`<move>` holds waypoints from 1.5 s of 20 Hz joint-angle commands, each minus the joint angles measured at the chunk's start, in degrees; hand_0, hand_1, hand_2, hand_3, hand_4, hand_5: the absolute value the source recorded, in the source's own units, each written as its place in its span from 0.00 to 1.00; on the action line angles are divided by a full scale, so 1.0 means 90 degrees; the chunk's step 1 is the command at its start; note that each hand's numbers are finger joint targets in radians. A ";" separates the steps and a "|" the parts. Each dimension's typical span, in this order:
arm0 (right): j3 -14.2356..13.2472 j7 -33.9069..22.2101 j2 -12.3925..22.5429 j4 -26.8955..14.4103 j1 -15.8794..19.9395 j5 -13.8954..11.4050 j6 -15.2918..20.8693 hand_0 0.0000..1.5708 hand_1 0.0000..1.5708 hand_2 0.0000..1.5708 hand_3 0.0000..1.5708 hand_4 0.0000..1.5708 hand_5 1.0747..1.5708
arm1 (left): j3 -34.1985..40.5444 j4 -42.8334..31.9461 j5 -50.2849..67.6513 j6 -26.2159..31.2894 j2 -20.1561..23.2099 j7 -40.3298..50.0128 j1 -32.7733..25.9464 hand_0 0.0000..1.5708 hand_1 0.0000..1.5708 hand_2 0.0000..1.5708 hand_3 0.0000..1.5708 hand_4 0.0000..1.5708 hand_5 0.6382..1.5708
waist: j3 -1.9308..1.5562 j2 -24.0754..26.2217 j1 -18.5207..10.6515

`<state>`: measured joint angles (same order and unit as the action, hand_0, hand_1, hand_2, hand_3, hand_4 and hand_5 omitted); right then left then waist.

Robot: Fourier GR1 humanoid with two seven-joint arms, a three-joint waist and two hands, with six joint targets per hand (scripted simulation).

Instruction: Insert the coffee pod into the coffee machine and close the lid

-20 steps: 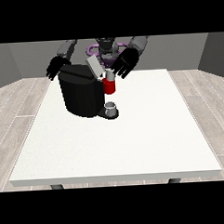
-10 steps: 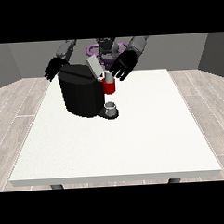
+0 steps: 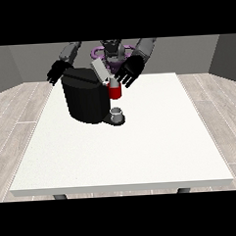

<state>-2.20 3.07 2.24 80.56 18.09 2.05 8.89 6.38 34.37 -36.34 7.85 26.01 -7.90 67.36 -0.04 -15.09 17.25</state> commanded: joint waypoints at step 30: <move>0.0178 0.0196 -0.0062 0.0092 -0.0410 -0.0132 0.0005 0.00 0.00 0.00 0.00 0.30 1.00 | -0.0394 -0.0171 -0.0724 0.0164 0.0087 -0.0245 -0.0267 0.00 0.00 0.00 0.00 0.00 1.00 | 0.0004 -0.0032 0.0141</move>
<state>-2.27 3.96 1.76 80.23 17.60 1.68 9.90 4.24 34.52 -40.89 9.16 26.47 -10.23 66.91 -0.17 -15.42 16.66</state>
